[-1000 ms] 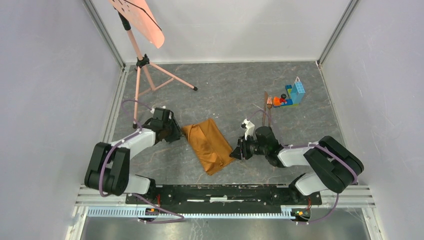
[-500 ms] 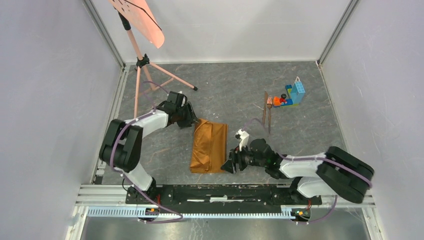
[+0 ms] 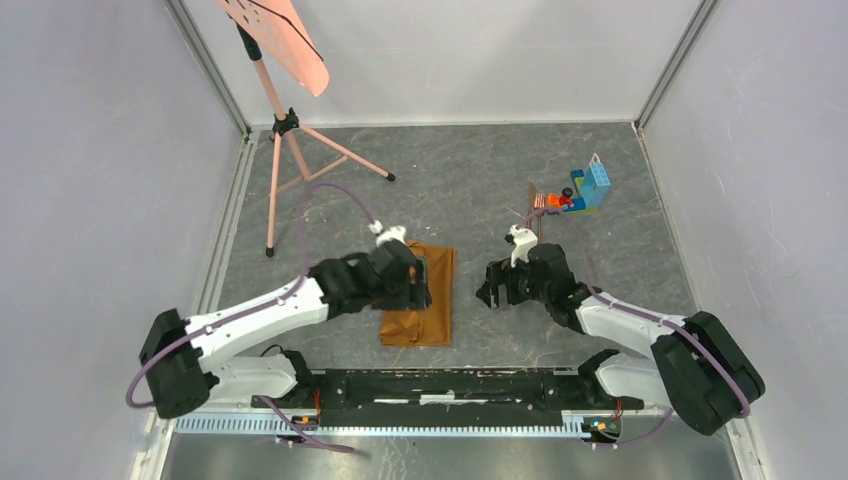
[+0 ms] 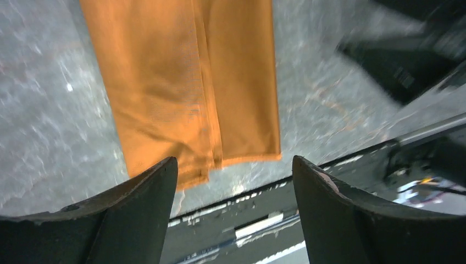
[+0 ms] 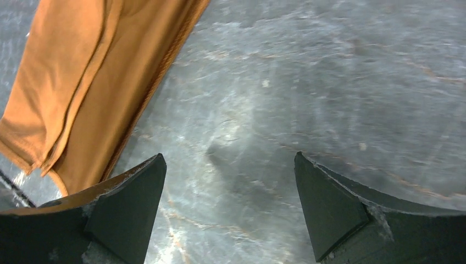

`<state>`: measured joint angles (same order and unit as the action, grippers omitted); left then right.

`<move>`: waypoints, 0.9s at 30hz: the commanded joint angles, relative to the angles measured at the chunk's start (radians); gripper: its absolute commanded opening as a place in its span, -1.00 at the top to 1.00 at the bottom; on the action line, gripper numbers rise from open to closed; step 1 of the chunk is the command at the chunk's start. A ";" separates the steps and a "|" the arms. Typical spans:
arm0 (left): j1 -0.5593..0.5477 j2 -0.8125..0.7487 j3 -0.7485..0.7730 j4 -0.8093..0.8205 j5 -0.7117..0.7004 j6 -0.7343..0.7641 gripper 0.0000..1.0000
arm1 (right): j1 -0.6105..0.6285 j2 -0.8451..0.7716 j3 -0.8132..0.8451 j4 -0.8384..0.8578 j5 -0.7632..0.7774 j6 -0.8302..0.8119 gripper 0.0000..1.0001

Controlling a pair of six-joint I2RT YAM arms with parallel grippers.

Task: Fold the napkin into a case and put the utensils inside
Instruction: Pick up the 2/3-rectangle-folded napkin at the center of the board.

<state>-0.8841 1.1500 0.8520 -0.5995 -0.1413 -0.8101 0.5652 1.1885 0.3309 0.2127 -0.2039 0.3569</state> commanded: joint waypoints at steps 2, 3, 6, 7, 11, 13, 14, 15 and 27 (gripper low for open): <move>-0.255 0.181 0.157 -0.208 -0.249 -0.267 -0.66 | -0.128 0.034 0.036 -0.040 -0.059 -0.027 -0.87; -0.287 0.231 0.189 -0.226 -0.263 -0.280 -0.64 | -0.148 0.039 0.034 -0.034 -0.076 -0.025 -0.86; -0.349 0.387 0.286 -0.269 -0.277 -0.290 -0.59 | -0.180 0.048 0.020 -0.020 -0.111 -0.025 -0.87; -0.363 0.438 0.313 -0.276 -0.280 -0.285 -0.58 | -0.184 0.045 0.013 -0.020 -0.115 -0.026 -0.86; -0.383 0.559 0.382 -0.297 -0.277 -0.260 -0.49 | -0.194 0.015 -0.020 -0.001 -0.133 -0.027 -0.86; -0.384 0.596 0.399 -0.293 -0.270 -0.249 -0.43 | -0.194 0.005 -0.030 0.004 -0.139 -0.028 -0.86; -0.384 0.611 0.407 -0.292 -0.268 -0.241 -0.38 | -0.194 0.004 -0.034 0.007 -0.146 -0.027 -0.86; -0.383 0.628 0.413 -0.292 -0.268 -0.239 -0.33 | -0.194 0.005 -0.036 0.012 -0.156 -0.028 -0.86; -0.381 0.711 0.391 -0.242 -0.219 -0.227 0.03 | -0.195 0.037 -0.044 0.061 -0.235 -0.018 -0.85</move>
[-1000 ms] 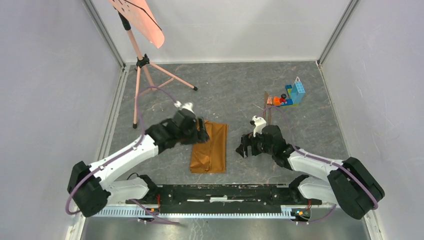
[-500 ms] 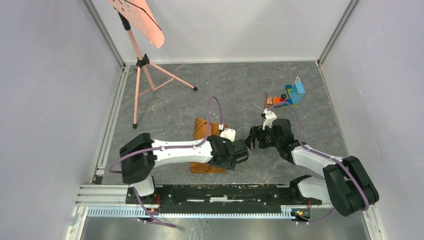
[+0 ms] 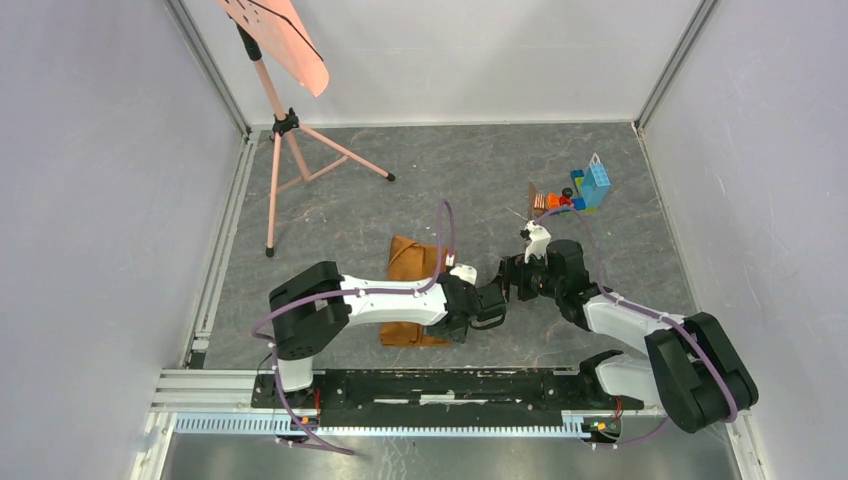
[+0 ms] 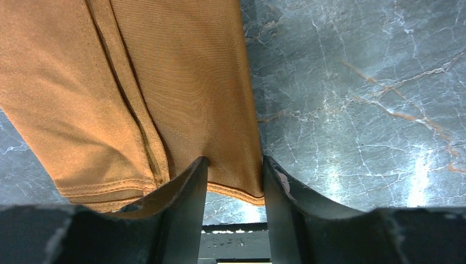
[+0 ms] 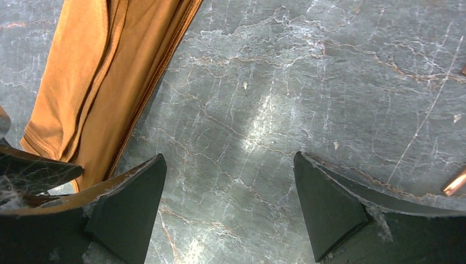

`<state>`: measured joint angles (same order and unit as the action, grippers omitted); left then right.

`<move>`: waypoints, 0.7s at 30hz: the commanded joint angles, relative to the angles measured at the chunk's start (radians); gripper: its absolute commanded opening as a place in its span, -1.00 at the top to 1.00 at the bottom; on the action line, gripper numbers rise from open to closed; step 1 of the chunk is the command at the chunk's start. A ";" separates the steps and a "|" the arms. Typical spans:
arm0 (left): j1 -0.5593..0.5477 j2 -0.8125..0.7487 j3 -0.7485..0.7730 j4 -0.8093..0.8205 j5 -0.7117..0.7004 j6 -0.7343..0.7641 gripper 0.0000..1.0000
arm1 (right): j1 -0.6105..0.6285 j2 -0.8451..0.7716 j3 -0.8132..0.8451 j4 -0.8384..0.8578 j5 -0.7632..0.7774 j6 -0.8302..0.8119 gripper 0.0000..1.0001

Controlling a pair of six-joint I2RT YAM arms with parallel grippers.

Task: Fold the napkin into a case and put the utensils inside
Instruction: Pick up the 2/3-rectangle-folded napkin at the center of the board.

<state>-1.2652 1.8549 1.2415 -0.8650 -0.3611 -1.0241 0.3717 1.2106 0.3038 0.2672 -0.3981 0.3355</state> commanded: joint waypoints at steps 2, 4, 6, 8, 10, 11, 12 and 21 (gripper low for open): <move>0.009 0.002 -0.036 0.062 0.025 -0.011 0.10 | -0.001 0.021 -0.021 0.017 -0.056 0.014 -0.85; 0.018 -0.005 -0.071 0.099 0.047 -0.010 0.20 | 0.000 0.024 -0.026 0.035 -0.073 0.025 -0.85; 0.026 -0.010 -0.096 0.117 0.052 -0.008 0.33 | 0.001 0.035 -0.028 0.049 -0.088 0.030 -0.85; 0.030 -0.020 -0.113 0.127 0.047 -0.003 0.42 | 0.005 0.055 -0.026 0.058 -0.107 0.029 -0.85; 0.032 -0.036 -0.123 0.134 0.042 0.007 0.59 | 0.020 0.082 -0.017 0.066 -0.113 0.027 -0.85; 0.033 -0.045 -0.125 0.134 0.039 0.011 0.71 | 0.029 0.099 -0.011 0.072 -0.117 0.030 -0.85; 0.033 -0.058 -0.127 0.135 0.037 0.015 0.82 | 0.038 0.115 -0.005 0.082 -0.126 0.034 -0.86; 0.032 -0.215 -0.195 0.186 0.052 0.032 0.95 | 0.135 0.233 0.002 0.377 -0.144 0.302 -0.96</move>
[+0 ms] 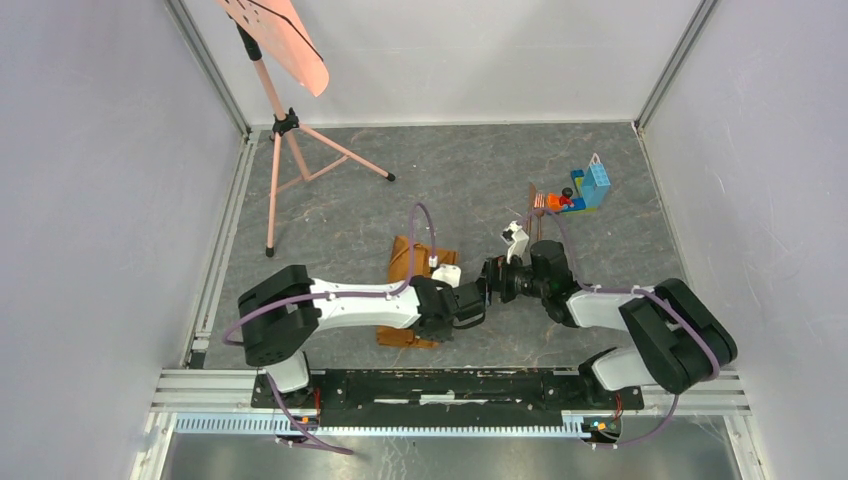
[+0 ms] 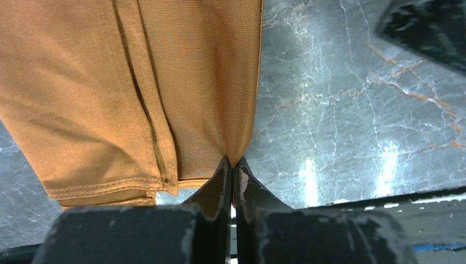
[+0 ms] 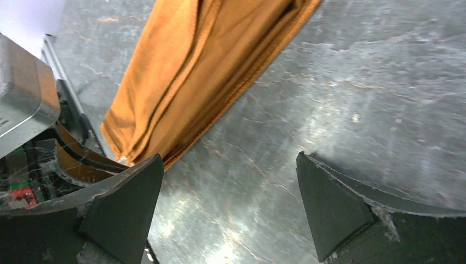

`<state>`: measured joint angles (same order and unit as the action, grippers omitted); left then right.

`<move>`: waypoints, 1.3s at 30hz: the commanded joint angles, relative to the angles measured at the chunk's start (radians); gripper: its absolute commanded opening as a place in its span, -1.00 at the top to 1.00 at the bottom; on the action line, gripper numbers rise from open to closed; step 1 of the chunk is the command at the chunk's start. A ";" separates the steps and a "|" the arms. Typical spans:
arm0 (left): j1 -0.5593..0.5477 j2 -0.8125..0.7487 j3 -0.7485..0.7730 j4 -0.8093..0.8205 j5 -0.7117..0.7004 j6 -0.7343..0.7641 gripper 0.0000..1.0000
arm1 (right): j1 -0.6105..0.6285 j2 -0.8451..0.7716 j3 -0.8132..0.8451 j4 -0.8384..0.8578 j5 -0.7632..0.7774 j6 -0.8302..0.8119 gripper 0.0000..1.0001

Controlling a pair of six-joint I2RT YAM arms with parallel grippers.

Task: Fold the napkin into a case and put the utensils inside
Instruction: Pick up the 2/3-rectangle-folded napkin at the center of the board.

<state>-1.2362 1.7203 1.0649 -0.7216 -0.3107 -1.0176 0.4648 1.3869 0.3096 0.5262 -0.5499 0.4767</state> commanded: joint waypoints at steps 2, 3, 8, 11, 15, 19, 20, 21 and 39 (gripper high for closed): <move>0.004 -0.101 -0.023 0.042 0.003 0.025 0.95 | 0.070 0.091 -0.005 0.196 0.025 0.234 -0.96; 0.004 -0.111 -0.023 0.043 0.003 0.026 0.95 | 0.080 0.104 -0.006 0.235 0.038 0.277 -0.96; 0.004 -0.133 -0.026 0.037 -0.001 0.031 0.95 | 0.128 0.148 -0.031 0.360 0.093 0.415 -0.96; 0.003 -0.138 -0.025 0.038 0.003 0.036 0.95 | 0.151 0.171 -0.044 0.397 0.125 0.462 -0.96; 0.005 -0.139 -0.032 0.047 0.006 0.039 0.95 | 0.163 0.226 -0.055 0.479 0.151 0.518 -0.90; 0.005 -0.143 -0.044 0.062 0.015 0.037 0.95 | 0.163 0.292 -0.044 0.566 0.135 0.574 -0.75; 0.004 -0.144 -0.046 0.066 0.017 0.037 0.95 | 0.164 0.306 -0.046 0.598 0.131 0.586 -0.69; 0.005 -0.143 -0.046 0.069 0.017 0.037 0.95 | 0.162 0.316 -0.045 0.613 0.135 0.597 -0.66; 0.004 -0.145 -0.056 0.092 0.034 0.039 0.95 | 0.100 0.486 0.040 0.777 0.113 0.640 0.05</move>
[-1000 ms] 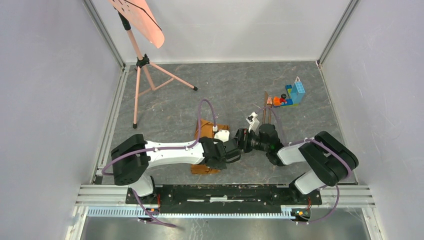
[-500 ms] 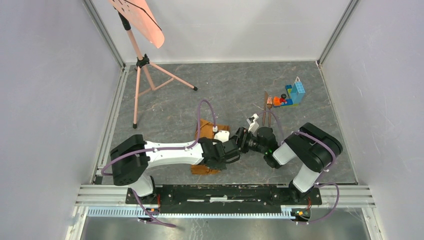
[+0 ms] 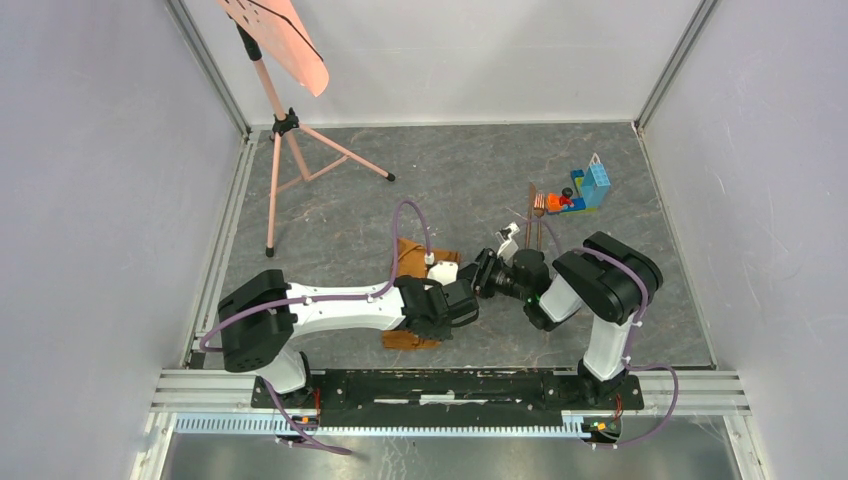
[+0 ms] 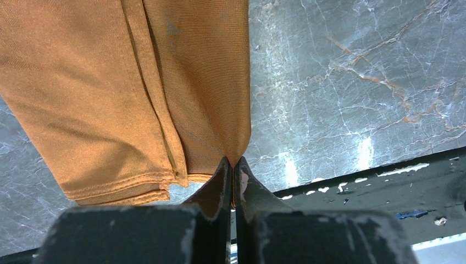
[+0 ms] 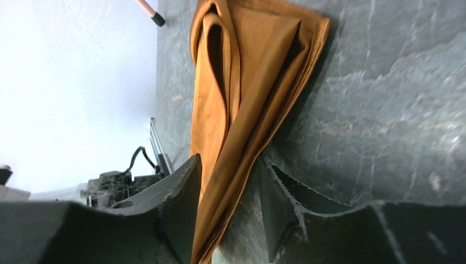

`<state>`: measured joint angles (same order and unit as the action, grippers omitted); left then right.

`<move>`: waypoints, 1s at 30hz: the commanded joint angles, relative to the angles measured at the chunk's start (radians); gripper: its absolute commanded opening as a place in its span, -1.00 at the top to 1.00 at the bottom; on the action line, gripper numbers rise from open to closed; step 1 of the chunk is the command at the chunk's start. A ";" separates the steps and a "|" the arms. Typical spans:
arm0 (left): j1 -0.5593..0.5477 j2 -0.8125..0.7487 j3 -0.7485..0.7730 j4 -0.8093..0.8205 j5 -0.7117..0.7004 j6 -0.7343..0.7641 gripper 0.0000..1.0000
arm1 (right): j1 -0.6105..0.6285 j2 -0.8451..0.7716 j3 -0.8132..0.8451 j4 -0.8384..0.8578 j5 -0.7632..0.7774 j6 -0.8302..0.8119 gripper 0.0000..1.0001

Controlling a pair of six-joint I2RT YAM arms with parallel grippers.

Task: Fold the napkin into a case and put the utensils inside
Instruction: Pick up the 2/3-rectangle-folded napkin at the center of the board.

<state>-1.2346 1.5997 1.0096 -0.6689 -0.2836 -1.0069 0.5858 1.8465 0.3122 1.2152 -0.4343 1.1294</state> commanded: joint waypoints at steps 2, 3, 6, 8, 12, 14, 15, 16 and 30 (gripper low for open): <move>0.002 -0.023 0.000 0.042 0.010 0.030 0.96 | -0.029 0.041 0.062 0.067 -0.012 -0.030 0.08; 0.002 -0.023 0.000 0.042 0.010 0.031 0.95 | -0.032 0.053 0.071 0.075 -0.022 -0.030 0.09; 0.002 -0.021 0.007 0.042 0.010 0.036 0.95 | -0.032 0.078 0.092 0.101 -0.036 -0.020 0.12; 0.004 -0.020 0.010 0.042 0.011 0.037 0.95 | -0.033 0.084 0.099 0.091 -0.036 -0.028 0.10; 0.002 -0.022 0.008 0.041 0.010 0.036 0.95 | -0.033 0.089 0.102 0.095 -0.037 -0.032 0.12; 0.003 -0.021 0.007 0.043 0.010 0.036 0.95 | -0.034 0.088 0.100 0.095 -0.034 -0.042 0.22; 0.002 -0.020 0.007 0.045 0.014 0.036 0.95 | -0.034 0.085 0.101 0.094 -0.034 -0.049 0.29; 0.002 -0.020 0.007 0.050 0.019 0.037 0.95 | -0.035 0.080 0.102 0.090 -0.033 -0.061 0.40; 0.190 -0.283 -0.124 0.260 0.304 0.103 -0.15 | -0.062 0.049 0.149 0.002 -0.151 -0.200 1.00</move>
<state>-1.1717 1.4803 0.9688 -0.5407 -0.1070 -0.9562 0.5312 1.9255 0.4374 1.2247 -0.5335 0.9894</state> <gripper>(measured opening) 0.589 0.011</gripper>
